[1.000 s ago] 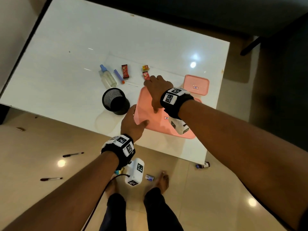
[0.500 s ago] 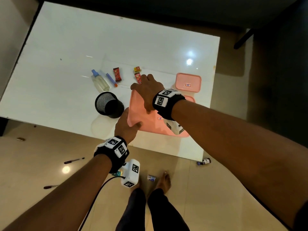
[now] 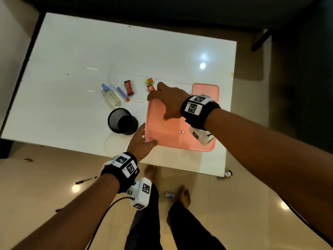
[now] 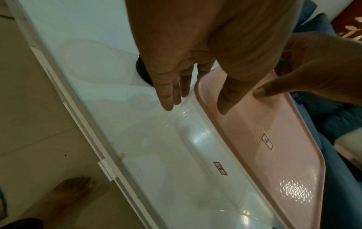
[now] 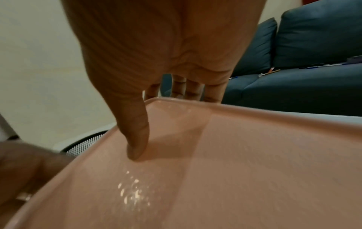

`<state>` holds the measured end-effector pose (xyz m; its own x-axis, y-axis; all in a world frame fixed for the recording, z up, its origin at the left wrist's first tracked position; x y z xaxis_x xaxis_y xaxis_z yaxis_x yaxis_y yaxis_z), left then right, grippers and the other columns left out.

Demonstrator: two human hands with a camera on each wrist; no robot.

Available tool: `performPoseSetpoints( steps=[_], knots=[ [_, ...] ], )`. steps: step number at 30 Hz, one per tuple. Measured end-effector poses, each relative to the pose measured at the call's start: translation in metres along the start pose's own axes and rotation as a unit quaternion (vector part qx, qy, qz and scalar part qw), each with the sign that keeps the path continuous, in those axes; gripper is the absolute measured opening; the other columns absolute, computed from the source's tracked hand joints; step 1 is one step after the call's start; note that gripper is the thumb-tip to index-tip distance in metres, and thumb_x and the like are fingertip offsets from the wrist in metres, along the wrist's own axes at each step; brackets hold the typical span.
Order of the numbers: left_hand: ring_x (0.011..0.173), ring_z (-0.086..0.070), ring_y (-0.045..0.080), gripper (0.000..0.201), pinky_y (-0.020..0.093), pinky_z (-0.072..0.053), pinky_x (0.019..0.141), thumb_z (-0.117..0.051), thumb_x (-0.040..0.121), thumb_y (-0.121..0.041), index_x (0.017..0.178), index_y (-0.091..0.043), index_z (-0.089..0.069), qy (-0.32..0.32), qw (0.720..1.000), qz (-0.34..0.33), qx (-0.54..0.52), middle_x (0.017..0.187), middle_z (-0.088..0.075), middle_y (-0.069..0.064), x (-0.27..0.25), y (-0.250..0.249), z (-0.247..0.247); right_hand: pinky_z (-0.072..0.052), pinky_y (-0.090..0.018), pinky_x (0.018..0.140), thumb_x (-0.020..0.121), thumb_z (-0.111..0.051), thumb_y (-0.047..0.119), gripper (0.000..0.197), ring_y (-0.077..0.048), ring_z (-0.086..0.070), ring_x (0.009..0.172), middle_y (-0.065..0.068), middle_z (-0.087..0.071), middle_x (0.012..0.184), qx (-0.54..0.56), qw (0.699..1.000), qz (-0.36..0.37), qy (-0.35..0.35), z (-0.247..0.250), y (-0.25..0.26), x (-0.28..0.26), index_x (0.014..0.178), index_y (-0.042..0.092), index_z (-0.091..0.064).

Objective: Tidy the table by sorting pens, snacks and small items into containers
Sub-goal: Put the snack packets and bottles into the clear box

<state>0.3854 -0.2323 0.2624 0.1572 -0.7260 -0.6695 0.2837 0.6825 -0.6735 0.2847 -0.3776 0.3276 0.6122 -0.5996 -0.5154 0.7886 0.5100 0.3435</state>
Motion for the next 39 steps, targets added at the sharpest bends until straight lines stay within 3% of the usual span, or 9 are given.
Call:
performPoseSetpoints(
  steps=[5, 8, 10, 14, 23, 27, 31, 35, 39],
  knots=[
    [0.121, -0.052, 0.017, 0.081, 0.019, -0.046, 0.068, -0.054, 0.079, 0.009, 0.147, -0.029, -0.034, 0.047, 0.999, 0.027, 0.001, 0.132, -0.053, -0.001, -0.007, -0.008, 0.008, -0.04, -0.03, 0.079, 0.077, -0.076, 0.021, 0.052, -0.019, -0.052, 0.103, 0.009, -0.045, 0.104, 0.082, 0.996, -0.012, -0.039, 0.031, -0.008, -0.017, 0.124, 0.035, -0.057],
    [0.121, -0.051, 0.016, 0.066, 0.031, -0.046, 0.092, -0.068, 0.081, -0.011, 0.139, -0.03, -0.043, 0.037, 0.996, -0.06, 0.051, 0.133, -0.052, -0.003, -0.014, -0.03, 0.012, -0.043, -0.028, 0.079, 0.082, -0.073, 0.02, 0.039, -0.013, -0.052, 0.091, 0.009, -0.058, 0.099, 0.141, 0.988, -0.001, -0.06, 0.047, -0.011, -0.034, 0.117, 0.033, -0.065],
    [0.109, -0.058, 0.016, 0.051, 0.037, -0.049, 0.093, -0.07, 0.081, -0.03, 0.128, -0.023, -0.053, 0.021, 0.986, -0.128, 0.103, 0.122, -0.06, -0.002, -0.016, -0.05, 0.017, -0.041, -0.026, 0.077, 0.084, -0.072, 0.021, 0.035, -0.008, -0.051, 0.084, 0.011, -0.06, 0.097, 0.18, 0.981, -0.006, -0.068, 0.051, -0.017, -0.045, 0.115, 0.035, -0.066],
    [0.077, -0.065, 0.019, 0.01, 0.048, -0.056, 0.077, -0.063, 0.092, -0.025, 0.101, -0.021, -0.064, 0.034, 0.98, -0.167, 0.103, 0.085, -0.069, 0.0, -0.021, -0.085, 0.019, -0.045, -0.028, 0.083, 0.088, -0.07, 0.025, 0.032, -0.007, -0.055, 0.084, 0.013, -0.06, 0.096, 0.233, 0.966, -0.045, -0.103, 0.05, -0.039, -0.064, 0.119, 0.033, -0.064],
    [0.083, -0.07, 0.018, 0.014, 0.041, -0.057, 0.077, -0.061, 0.094, -0.014, 0.107, -0.016, -0.065, 0.097, 0.984, -0.144, 0.031, 0.09, -0.073, 0.004, -0.044, -0.122, 0.018, -0.053, -0.032, 0.083, 0.089, -0.066, 0.04, 0.018, -0.015, -0.065, 0.084, 0.007, -0.065, 0.092, 0.355, 0.839, -0.26, -0.319, -0.018, -0.154, -0.156, 0.106, 0.033, -0.067],
    [0.065, -0.067, 0.001, 0.016, 0.016, -0.05, 0.053, -0.06, 0.094, -0.009, 0.109, -0.012, -0.063, 0.079, 0.986, -0.15, -0.004, 0.086, -0.071, 0.003, -0.045, -0.142, 0.031, -0.054, -0.037, 0.084, 0.09, -0.066, 0.034, 0.018, -0.024, -0.067, 0.085, -0.001, -0.068, 0.093, 0.364, 0.809, -0.338, -0.314, -0.078, -0.185, -0.187, 0.105, 0.024, -0.068],
    [0.084, -0.069, 0.018, 0.02, 0.03, -0.058, 0.069, -0.063, 0.092, -0.012, 0.111, -0.015, -0.065, 0.032, 0.983, -0.182, -0.007, 0.096, -0.072, 0.01, -0.027, -0.171, 0.053, -0.047, -0.028, 0.075, 0.089, -0.068, 0.036, 0.023, -0.022, -0.065, 0.086, 0.001, -0.066, 0.095, 0.386, 0.804, -0.367, -0.264, -0.108, -0.192, -0.186, 0.108, 0.025, -0.065],
    [0.072, -0.067, 0.01, 0.027, 0.025, -0.055, 0.06, -0.068, 0.089, -0.012, 0.115, -0.019, -0.067, 0.013, 0.97, -0.242, -0.001, 0.092, -0.072, 0.002, 0.006, -0.222, 0.065, -0.049, -0.03, 0.08, 0.088, -0.068, 0.038, 0.028, -0.021, -0.062, 0.086, 0.002, -0.065, 0.098, 0.399, 0.804, -0.38, -0.224, -0.117, -0.189, -0.162, 0.113, 0.027, -0.062],
    [0.088, -0.068, 0.018, 0.027, 0.039, -0.057, 0.084, -0.068, 0.089, -0.019, 0.116, -0.021, -0.068, -0.008, 0.937, -0.328, 0.116, 0.099, -0.071, -0.001, 0.05, -0.282, 0.06, -0.049, -0.03, 0.082, 0.09, -0.066, 0.035, 0.021, -0.021, -0.063, 0.09, 0.004, -0.066, 0.095, 0.404, 0.788, -0.4, -0.235, -0.117, -0.192, -0.148, 0.109, 0.03, -0.064]
  ],
)
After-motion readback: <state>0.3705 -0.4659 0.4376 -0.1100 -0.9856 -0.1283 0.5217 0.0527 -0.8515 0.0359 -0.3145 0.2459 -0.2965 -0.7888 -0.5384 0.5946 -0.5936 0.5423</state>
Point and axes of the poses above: each hand's wrist, its own x-axis towards the middle knuckle, its own z-axis out of the back of the hand, y = z × x, the point moved 7 cm from there along x, towards the middle knuckle
